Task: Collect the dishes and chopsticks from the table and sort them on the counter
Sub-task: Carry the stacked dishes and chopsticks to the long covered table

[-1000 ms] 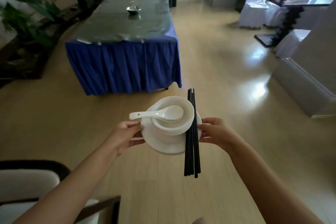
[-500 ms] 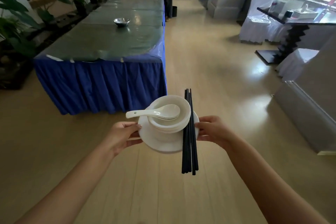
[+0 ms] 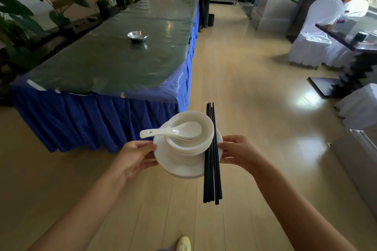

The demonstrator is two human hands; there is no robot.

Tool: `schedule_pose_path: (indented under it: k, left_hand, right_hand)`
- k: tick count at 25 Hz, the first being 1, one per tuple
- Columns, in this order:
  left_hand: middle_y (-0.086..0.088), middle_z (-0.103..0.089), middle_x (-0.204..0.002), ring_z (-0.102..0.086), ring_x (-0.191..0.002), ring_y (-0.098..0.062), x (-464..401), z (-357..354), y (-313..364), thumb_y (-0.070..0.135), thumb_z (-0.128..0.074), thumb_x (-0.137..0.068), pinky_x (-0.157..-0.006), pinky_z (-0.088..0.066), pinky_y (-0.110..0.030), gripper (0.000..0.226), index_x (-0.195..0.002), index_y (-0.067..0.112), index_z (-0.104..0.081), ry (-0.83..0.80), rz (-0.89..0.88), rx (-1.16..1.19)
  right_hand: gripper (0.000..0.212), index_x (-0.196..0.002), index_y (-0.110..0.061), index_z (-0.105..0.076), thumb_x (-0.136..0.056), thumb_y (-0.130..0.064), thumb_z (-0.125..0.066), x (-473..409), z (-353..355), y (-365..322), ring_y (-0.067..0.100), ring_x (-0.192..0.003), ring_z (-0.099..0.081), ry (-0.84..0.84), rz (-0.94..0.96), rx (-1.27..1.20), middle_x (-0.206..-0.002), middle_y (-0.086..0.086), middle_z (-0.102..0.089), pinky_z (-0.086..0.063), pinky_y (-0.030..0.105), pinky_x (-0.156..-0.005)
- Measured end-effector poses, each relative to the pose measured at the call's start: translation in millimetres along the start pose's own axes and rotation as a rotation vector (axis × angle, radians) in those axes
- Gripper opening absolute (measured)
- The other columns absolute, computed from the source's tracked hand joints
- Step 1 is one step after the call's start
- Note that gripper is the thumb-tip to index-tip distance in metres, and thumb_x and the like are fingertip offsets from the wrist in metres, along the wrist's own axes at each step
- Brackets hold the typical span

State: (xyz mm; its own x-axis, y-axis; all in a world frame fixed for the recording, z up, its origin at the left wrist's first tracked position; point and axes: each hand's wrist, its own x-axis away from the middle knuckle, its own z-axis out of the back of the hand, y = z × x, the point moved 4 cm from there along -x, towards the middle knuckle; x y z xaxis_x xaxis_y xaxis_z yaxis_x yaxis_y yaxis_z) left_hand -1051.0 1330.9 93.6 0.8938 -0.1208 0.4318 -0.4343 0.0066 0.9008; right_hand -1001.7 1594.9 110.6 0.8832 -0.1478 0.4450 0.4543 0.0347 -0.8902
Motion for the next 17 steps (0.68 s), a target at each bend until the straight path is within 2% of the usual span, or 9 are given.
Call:
schedule_pose_path:
  k: [4, 7, 12, 15, 17]
  left_hand:
    - [-0.007, -0.072, -0.064, -0.069, -0.060, -0.021, -83, -31, 46, 0.003, -0.057, -0.087, -0.050, -0.058, -0.031, 0.010, -0.085, 0.003, -0.066, 0.032, 0.013, 0.002]
    - [-0.004, -0.072, -0.061, -0.068, -0.057, -0.018, -142, -52, 73, 0.003, -0.058, -0.087, -0.046, -0.056, -0.028, 0.009, -0.082, 0.004, -0.066, 0.063, 0.014, 0.011]
    - [-0.004, -0.073, -0.064, -0.070, -0.057, -0.015, -246, -92, 105, 0.003, -0.058, -0.087, -0.049, -0.056, -0.027, 0.017, -0.074, 0.007, -0.070, 0.141, 0.002, 0.056]
    - [-0.004, -0.072, -0.062, -0.069, -0.056, -0.016, -305, -116, 126, 0.003, -0.059, -0.086, -0.049, -0.056, -0.027, 0.025, -0.067, 0.011, -0.072, 0.242, -0.006, 0.108]
    - [-0.004, -0.070, -0.058, -0.067, -0.051, -0.015, -337, -130, 144, 0.002, -0.058, -0.086, -0.047, -0.056, -0.027, 0.019, -0.072, 0.007, -0.070, 0.319, 0.000, 0.132]
  right_hand:
    - [0.015, -0.093, -0.002, -0.065, -0.088, 0.001, -0.051, -87, 32, -50, 0.013, -0.055, -0.067, -0.034, 0.009, 0.015, -0.073, 0.012, -0.066, -0.055, 0.022, -0.051]
    - [0.015, -0.090, -0.003, -0.064, -0.088, 0.002, -0.050, -152, 51, -78, 0.017, -0.059, -0.066, -0.072, 0.011, 0.009, -0.074, 0.013, -0.065, -0.058, 0.023, -0.053]
    - [0.017, -0.092, -0.001, -0.065, -0.088, 0.003, -0.049, -283, 88, -122, 0.015, -0.057, -0.065, -0.179, 0.016, 0.063, -0.073, 0.013, -0.065, -0.058, 0.024, -0.055]
    - [0.016, -0.092, -0.001, -0.065, -0.088, 0.003, -0.050, -365, 111, -162, 0.015, -0.055, -0.066, -0.268, 0.044, 0.123, -0.072, 0.013, -0.065, -0.058, 0.024, -0.054]
    - [0.016, -0.095, 0.001, -0.064, -0.088, 0.003, -0.050, -412, 121, -191, 0.015, -0.055, -0.066, -0.328, 0.038, 0.159, -0.073, 0.014, -0.066, -0.058, 0.024, -0.054]
